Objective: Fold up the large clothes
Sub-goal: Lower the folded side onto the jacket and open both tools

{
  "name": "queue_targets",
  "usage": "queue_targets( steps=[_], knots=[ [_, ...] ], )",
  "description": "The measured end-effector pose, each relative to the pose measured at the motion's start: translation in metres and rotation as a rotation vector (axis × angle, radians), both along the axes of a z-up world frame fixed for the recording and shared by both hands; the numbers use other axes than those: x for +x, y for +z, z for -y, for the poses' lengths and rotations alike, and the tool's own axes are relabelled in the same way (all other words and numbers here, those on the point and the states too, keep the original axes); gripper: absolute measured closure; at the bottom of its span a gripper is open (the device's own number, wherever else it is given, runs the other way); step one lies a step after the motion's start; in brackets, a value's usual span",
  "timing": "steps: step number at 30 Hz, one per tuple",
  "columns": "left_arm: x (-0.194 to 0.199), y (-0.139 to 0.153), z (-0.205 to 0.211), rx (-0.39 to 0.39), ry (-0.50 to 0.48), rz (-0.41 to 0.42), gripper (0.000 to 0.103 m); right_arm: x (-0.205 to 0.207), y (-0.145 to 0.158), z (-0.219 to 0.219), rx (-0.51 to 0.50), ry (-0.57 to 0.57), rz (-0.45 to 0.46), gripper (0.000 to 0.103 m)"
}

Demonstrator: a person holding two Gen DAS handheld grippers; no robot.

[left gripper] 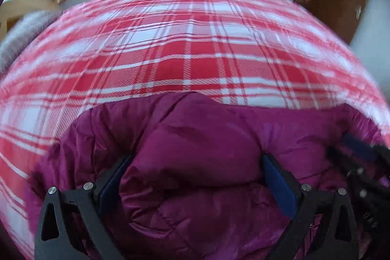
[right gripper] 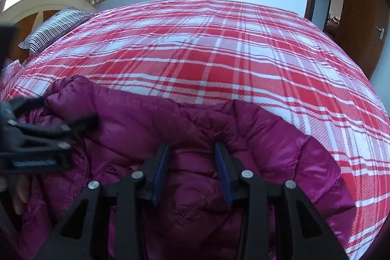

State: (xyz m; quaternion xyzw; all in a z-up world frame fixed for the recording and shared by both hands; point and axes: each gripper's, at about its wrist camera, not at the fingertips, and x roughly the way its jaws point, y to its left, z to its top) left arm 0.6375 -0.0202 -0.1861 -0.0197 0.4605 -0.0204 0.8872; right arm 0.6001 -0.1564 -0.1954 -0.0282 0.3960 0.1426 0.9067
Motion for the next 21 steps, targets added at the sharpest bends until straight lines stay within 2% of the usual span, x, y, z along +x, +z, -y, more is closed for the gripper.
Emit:
queue_targets(
  steps=[3, 9, 11, 14, 16, 19, 21],
  knots=[
    [0.000, -0.003, 0.007, 0.034, -0.003, 0.015, 0.001, 0.001, -0.002, -0.001, -0.008, 0.001, 0.001, 0.062],
    [0.001, -0.003, 0.008, 0.036, 0.002, 0.031, 0.001, 0.003, -0.004, 0.000, 0.004, 0.000, -0.006, 0.061],
    [-0.007, 0.009, -0.002, -0.006, 0.018, 0.052, 0.001, 0.003, -0.005, -0.002, -0.004, 0.000, -0.003, 0.061],
    [-0.025, 0.044, -0.024, -0.098, 0.061, 0.187, 0.001, 0.001, -0.005, -0.002, -0.009, -0.002, 0.005, 0.061],
    [-0.033, 0.065, -0.031, -0.188, 0.039, 0.255, 0.001, 0.001, -0.005, -0.002, -0.012, -0.003, 0.007, 0.061],
    [-0.028, 0.082, -0.021, -0.306, -0.031, 0.272, 0.001, 0.000, -0.005, 0.000, 0.001, -0.002, 0.011, 0.061],
    [-0.020, 0.077, -0.010, -0.326, -0.053, 0.251, 0.001, 0.001, -0.006, 0.001, 0.012, -0.001, 0.010, 0.061]
  ],
)
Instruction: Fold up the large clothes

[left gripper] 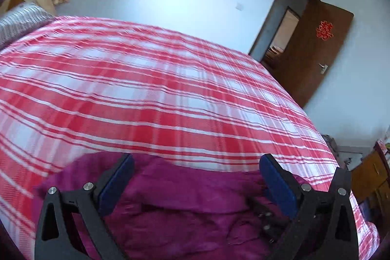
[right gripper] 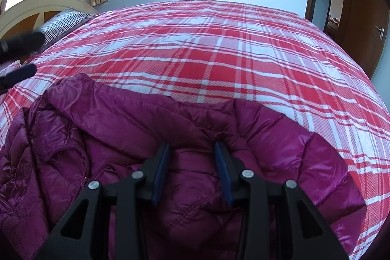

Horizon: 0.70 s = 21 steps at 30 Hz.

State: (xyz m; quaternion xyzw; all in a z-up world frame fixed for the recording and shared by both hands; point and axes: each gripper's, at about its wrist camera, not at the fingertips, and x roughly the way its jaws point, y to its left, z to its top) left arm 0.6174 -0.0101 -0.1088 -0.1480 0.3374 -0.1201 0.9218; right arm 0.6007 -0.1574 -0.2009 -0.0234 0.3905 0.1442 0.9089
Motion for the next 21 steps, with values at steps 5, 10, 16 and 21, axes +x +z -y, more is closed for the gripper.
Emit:
queue_targets(
  steps=[5, 10, 16, 21],
  knots=[
    [0.025, -0.048, 0.019, 0.015, -0.038, -0.147, 0.001, 0.000, 0.001, 0.002, 0.019, 0.000, 0.004, 0.061],
    [0.026, -0.069, 0.027, 0.143, -0.024, -0.160, 0.001, 0.000, 0.001, 0.003, 0.028, 0.004, 0.005, 0.060],
    [0.026, -0.075, 0.041, 0.268, -0.001, -0.160, 0.001, 0.001, 0.000, 0.001, 0.018, 0.005, -0.001, 0.060],
    [0.029, -0.079, 0.044, 0.297, 0.007, -0.157, 0.001, 0.001, 0.000, -0.002, -0.004, 0.003, 0.001, 0.060]
  ],
)
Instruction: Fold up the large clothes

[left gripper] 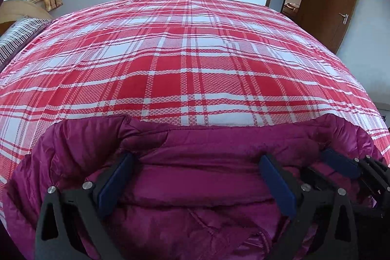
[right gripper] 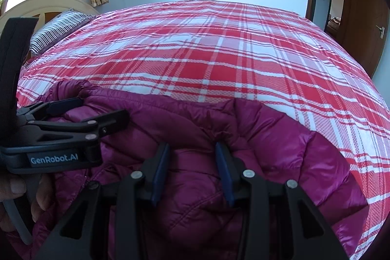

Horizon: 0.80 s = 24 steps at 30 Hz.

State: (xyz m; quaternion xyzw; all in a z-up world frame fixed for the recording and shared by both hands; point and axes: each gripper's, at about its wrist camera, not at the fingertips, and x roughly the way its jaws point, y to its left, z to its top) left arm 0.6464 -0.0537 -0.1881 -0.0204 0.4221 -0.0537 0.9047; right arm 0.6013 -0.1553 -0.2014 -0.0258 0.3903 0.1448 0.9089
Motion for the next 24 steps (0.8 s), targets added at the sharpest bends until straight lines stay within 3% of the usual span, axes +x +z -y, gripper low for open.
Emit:
queue_targets(
  steps=[24],
  knots=[
    [0.0006, -0.0031, 0.0082, 0.057, 0.004, 0.007, 0.001, 0.0004, -0.0019, -0.0064, -0.061, -0.006, 0.006, 0.060]
  ],
)
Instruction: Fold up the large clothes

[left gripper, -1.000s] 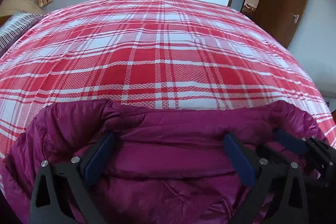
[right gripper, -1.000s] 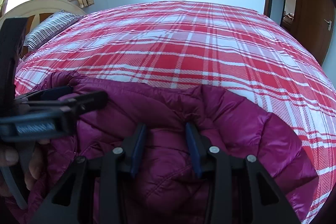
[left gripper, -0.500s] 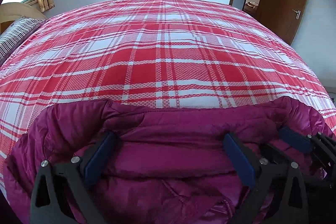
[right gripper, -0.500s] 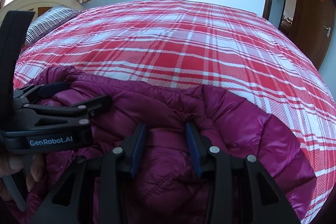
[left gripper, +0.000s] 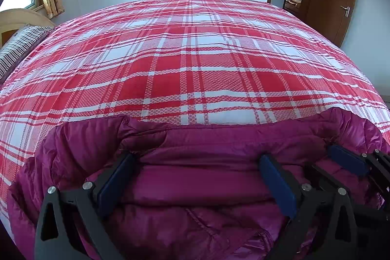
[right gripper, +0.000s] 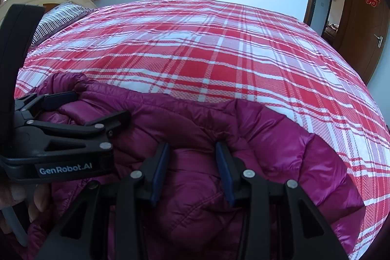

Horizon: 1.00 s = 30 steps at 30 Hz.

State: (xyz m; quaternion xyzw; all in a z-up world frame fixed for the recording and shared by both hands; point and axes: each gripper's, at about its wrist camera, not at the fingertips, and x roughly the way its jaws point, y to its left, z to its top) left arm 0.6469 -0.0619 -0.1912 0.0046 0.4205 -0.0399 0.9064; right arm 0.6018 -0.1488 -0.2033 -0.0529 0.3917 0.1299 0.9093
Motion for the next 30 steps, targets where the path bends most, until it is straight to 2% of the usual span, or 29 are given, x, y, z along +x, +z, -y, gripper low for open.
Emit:
queue_targets(
  steps=[30],
  knots=[
    [0.0009, -0.0016, 0.0028, 0.028, 0.003, 0.000, 0.001, -0.0002, 0.0004, -0.0012, -0.011, 0.000, 0.000, 0.060]
  ],
)
